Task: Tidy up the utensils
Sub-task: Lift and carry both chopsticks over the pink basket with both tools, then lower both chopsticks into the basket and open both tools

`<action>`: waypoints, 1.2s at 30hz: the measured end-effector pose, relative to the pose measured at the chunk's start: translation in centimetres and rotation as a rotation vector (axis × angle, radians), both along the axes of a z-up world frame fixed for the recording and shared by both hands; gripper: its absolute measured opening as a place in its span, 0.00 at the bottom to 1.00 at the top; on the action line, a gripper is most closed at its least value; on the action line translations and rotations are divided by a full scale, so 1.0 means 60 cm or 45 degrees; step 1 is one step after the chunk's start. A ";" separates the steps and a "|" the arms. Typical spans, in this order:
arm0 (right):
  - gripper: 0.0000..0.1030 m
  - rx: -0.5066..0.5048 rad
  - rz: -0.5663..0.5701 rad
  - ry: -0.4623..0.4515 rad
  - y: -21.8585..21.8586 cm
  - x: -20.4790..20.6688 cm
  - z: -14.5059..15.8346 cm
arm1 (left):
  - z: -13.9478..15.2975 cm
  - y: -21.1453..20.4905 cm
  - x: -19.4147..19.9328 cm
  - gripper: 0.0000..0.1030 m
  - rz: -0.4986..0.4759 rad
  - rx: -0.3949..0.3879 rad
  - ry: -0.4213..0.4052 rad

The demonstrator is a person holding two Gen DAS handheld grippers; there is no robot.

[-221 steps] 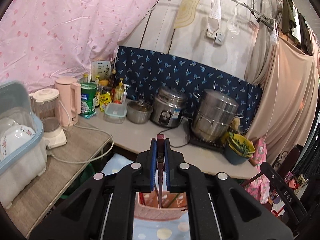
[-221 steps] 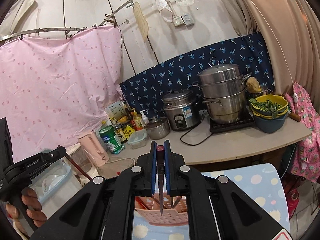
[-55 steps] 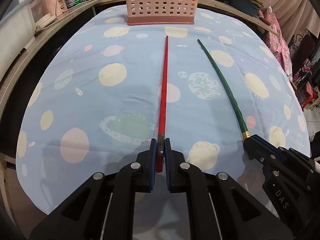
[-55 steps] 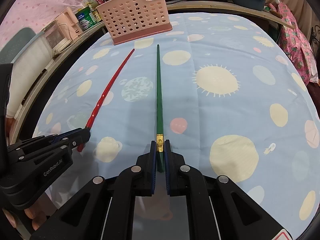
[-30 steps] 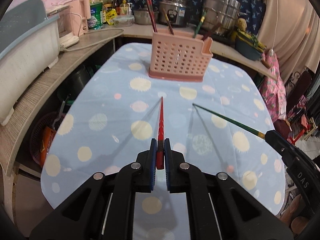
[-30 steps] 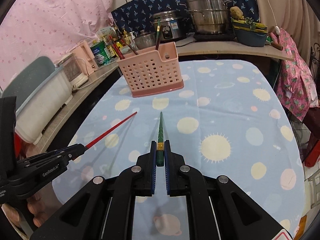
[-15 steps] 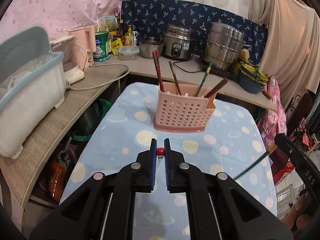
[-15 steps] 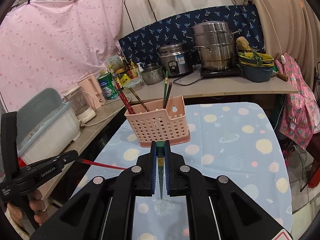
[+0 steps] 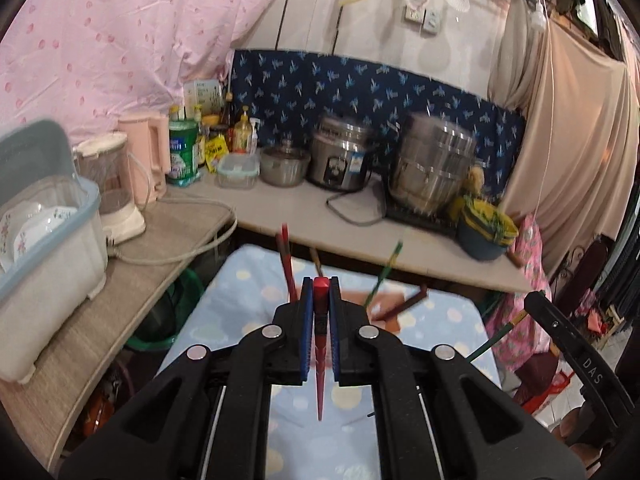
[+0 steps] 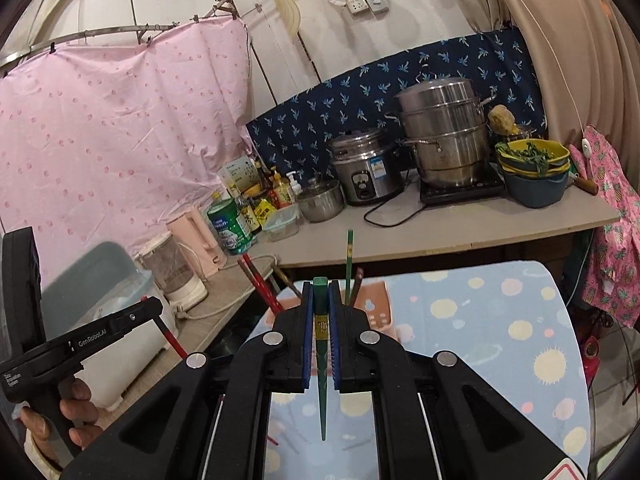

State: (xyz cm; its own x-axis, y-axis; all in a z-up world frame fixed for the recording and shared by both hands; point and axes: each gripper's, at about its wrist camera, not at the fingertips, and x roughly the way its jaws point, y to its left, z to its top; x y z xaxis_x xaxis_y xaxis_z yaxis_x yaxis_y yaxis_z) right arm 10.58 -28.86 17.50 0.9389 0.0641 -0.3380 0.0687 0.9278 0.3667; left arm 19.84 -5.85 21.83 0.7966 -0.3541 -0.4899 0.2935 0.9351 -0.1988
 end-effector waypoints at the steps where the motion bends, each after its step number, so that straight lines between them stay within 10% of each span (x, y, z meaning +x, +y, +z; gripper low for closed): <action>1: 0.07 -0.005 -0.007 -0.020 -0.002 0.011 0.015 | 0.015 -0.001 0.010 0.07 0.007 -0.016 -0.023; 14: 0.07 -0.036 -0.047 -0.127 -0.018 0.146 0.097 | 0.086 -0.034 0.127 0.07 0.083 -0.049 -0.157; 36: 0.07 -0.063 -0.022 0.139 -0.015 0.266 -0.038 | -0.049 -0.065 0.198 0.07 0.068 0.020 0.010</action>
State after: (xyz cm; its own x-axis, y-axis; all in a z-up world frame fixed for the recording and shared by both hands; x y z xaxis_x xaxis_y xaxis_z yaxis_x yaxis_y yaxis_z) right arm 26.55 -29.79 15.24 0.8971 0.0289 -0.4409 0.1220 0.9429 0.3101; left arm 31.74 -9.74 18.88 0.8102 -0.3035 -0.5015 0.2418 0.9524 -0.1858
